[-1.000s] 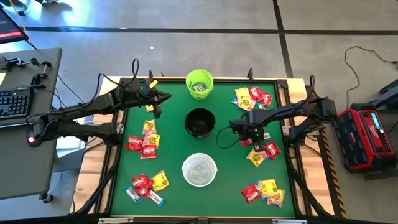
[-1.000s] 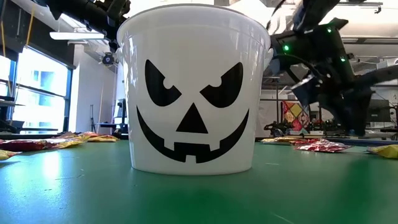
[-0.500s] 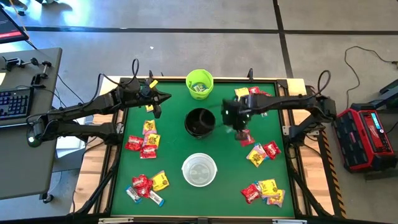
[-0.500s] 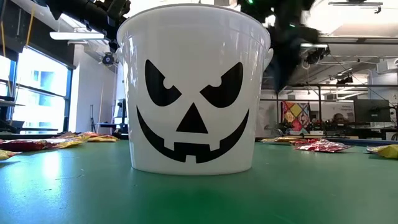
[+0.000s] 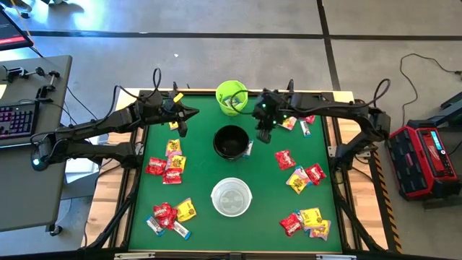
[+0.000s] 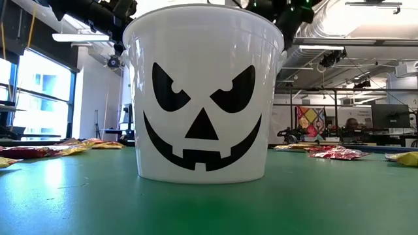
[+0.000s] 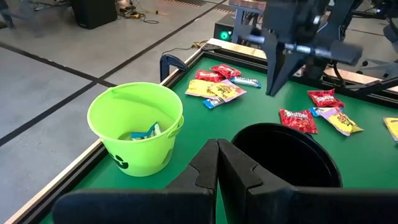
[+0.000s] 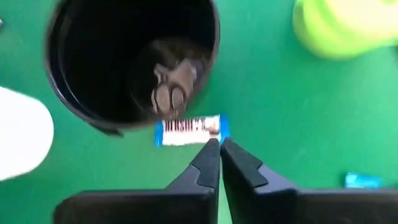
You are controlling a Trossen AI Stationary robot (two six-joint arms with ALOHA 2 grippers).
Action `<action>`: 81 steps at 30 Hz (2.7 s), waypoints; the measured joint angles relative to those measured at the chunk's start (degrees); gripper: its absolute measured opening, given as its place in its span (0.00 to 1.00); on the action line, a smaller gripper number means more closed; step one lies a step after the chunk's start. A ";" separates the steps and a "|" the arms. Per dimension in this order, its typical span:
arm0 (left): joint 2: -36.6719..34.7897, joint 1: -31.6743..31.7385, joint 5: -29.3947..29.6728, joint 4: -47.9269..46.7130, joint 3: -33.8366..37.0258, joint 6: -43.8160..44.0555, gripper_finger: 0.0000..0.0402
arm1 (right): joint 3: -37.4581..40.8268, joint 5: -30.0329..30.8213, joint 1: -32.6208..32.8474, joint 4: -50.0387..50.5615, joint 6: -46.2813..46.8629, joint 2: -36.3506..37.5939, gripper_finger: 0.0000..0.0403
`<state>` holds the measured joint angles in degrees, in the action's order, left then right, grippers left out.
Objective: Sort candy by brand, put in halloween buckets
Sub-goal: Put the white chocolate into the green bucket
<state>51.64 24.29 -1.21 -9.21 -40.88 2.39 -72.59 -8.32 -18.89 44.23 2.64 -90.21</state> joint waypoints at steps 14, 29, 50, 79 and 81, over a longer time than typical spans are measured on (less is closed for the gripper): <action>0.00 0.00 -0.02 0.00 0.02 0.62 0.00 | 29.43 -2.58 0.65 -40.71 9.39 -0.02 0.39; 0.00 0.00 -0.02 -0.03 0.02 2.04 0.00 | 27.11 -4.41 -2.20 -51.92 9.20 -12.67 0.35; 0.02 0.00 -0.02 -0.22 0.02 3.04 0.00 | 25.94 -3.68 0.62 -20.02 18.91 3.19 0.26; 0.33 -0.02 -0.02 -0.48 0.02 3.39 0.00 | 28.52 -16.81 -8.11 -28.23 2.86 -4.89 0.29; 0.33 -0.02 -0.02 -0.49 0.02 3.41 0.00 | 28.47 -17.83 -8.04 -28.65 2.32 -5.53 0.29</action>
<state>51.96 24.27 -1.23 -9.70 -40.86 5.80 -44.12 -26.15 -26.93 15.58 4.97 -95.74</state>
